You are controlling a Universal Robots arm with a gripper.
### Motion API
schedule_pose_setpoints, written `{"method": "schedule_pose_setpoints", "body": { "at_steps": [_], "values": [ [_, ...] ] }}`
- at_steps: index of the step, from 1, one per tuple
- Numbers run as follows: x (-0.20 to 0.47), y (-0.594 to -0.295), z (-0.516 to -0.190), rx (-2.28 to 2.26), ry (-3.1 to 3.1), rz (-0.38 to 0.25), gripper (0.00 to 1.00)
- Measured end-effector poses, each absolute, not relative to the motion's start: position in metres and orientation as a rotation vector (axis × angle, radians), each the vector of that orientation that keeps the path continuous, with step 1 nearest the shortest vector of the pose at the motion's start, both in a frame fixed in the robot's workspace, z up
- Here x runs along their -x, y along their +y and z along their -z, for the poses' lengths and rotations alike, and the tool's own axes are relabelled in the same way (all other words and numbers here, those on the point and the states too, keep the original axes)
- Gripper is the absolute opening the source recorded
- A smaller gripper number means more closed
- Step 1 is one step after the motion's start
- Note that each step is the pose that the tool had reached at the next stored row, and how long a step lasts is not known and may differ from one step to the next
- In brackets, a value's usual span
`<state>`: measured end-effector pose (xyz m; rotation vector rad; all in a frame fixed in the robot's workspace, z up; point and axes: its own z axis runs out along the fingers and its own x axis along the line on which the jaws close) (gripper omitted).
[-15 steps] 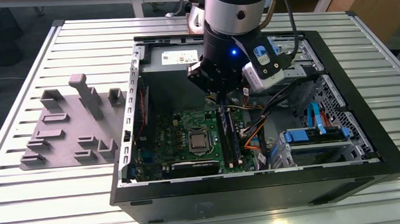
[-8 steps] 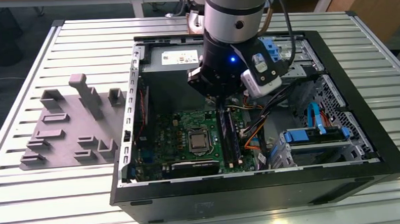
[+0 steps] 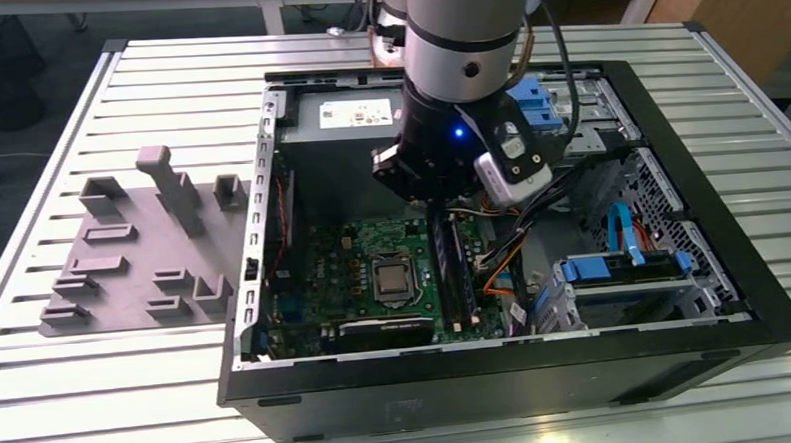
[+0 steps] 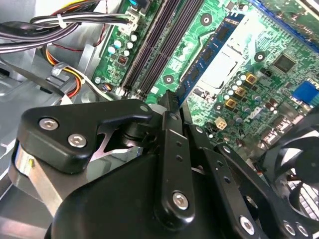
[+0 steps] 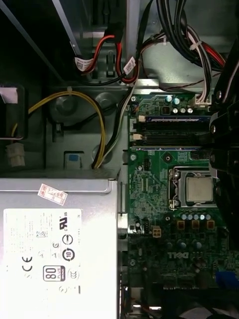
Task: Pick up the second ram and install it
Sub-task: 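Insert the second ram into the second slot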
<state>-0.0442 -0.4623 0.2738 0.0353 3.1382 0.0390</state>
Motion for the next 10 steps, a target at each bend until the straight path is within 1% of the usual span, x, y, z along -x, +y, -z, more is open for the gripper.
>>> {"method": "schedule_pose_setpoints", "body": {
  "at_steps": [5,10],
  "values": [
    [0.0438,-0.4623,-0.2654,-0.035,3.138,-0.039,0.14],
    [0.0438,-0.4624,-0.265,-0.035,3.139,-0.039,0.14]
  ]
}}
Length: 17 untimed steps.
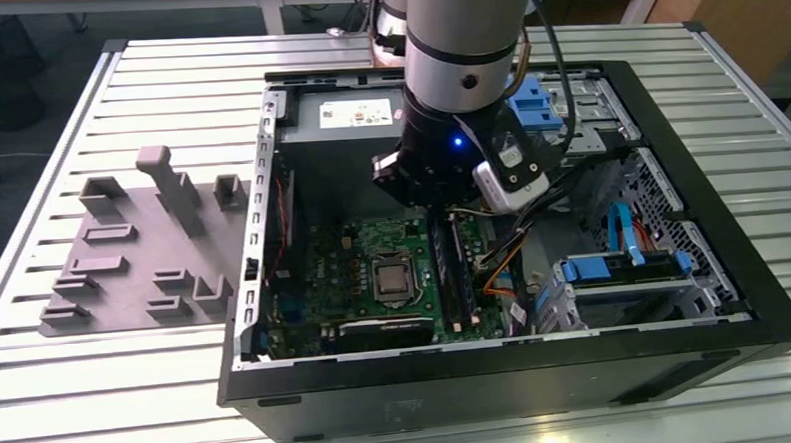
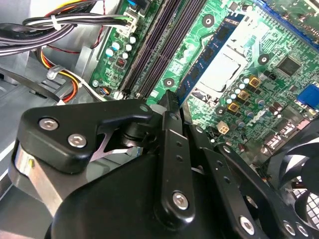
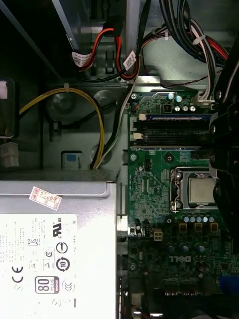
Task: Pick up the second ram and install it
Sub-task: 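Insert the second ram into the second slot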
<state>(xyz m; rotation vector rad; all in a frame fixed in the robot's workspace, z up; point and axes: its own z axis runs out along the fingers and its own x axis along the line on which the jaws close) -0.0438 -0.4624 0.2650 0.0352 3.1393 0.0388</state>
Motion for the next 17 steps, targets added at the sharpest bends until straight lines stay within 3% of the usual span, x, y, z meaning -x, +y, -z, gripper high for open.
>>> {"method": "schedule_pose_setpoints", "body": {
  "at_steps": [17],
  "values": [
    [0.039,-0.462,-0.238,-0.036,3.14,-0.039,0.14]
  ]
}}
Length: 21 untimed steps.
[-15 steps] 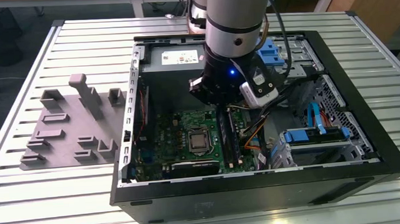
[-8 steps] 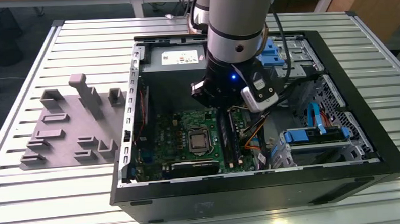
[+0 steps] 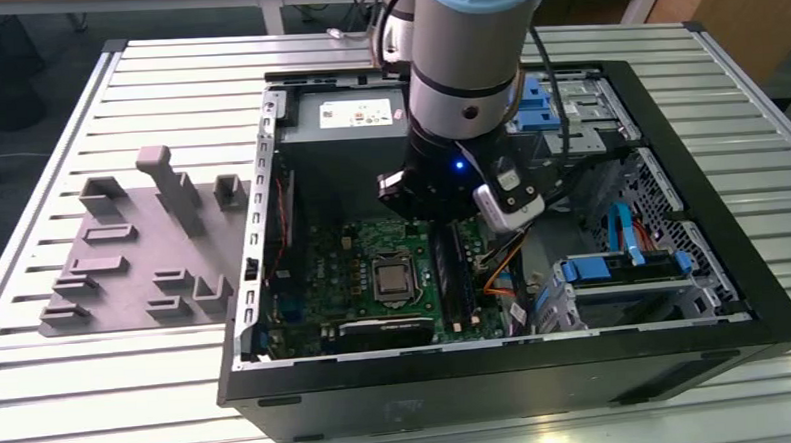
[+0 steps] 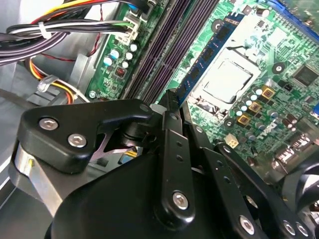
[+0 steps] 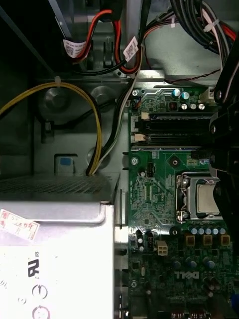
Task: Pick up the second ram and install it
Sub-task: 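Insert the second ram into the second slot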
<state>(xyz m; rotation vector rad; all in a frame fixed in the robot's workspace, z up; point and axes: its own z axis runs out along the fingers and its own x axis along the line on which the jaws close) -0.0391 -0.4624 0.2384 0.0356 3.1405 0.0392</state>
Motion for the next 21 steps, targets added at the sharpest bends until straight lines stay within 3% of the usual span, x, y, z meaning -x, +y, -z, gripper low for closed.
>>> {"method": "schedule_pose_setpoints", "body": {
  "at_steps": [21],
  "values": [
    [0.0391,-0.4679,-0.2318,-0.036,3.141,-0.039,0.14]
  ]
}}
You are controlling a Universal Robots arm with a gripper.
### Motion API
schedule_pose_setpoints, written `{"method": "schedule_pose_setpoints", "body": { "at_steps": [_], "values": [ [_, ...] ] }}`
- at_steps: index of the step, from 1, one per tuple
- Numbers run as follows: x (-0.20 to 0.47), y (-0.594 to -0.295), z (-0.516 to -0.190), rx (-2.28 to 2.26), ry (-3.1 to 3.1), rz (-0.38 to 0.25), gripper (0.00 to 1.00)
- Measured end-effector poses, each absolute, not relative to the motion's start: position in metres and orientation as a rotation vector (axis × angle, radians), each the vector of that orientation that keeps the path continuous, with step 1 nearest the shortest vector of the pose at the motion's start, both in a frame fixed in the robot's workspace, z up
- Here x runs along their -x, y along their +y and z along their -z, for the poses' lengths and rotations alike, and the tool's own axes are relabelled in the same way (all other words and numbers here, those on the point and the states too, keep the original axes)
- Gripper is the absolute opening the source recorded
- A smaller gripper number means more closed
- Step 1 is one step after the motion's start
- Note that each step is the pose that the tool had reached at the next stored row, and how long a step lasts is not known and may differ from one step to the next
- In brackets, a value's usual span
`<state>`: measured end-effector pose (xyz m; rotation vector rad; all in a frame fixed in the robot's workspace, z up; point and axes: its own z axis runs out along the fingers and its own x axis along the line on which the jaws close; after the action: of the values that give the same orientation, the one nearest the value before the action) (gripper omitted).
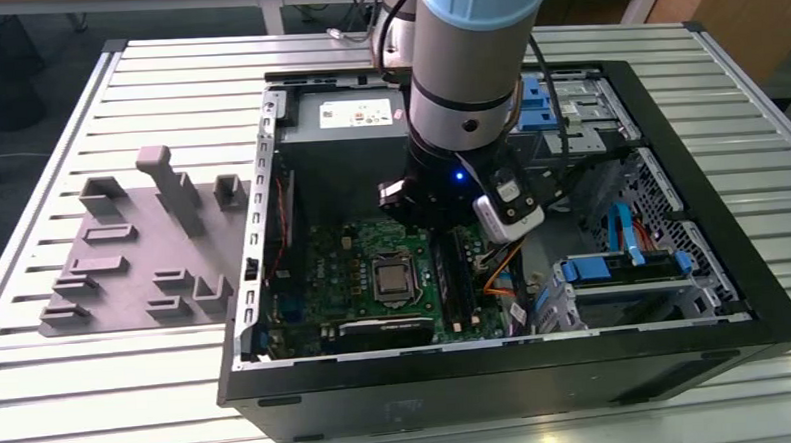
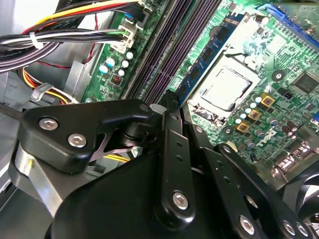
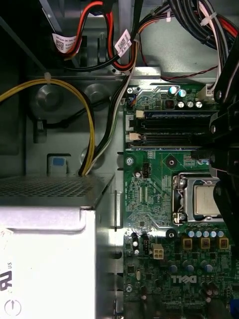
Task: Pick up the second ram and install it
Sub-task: 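Insert the second ram into the second slot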
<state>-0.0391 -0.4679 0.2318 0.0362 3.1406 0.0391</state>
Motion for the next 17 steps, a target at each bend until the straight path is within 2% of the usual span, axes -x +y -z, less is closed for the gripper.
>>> {"method": "schedule_pose_setpoints", "body": {
  "at_steps": [17],
  "values": [
    [0.0376,-0.4777,-0.2274,-0.041,3.141,-0.041,0.14]
  ]
}}
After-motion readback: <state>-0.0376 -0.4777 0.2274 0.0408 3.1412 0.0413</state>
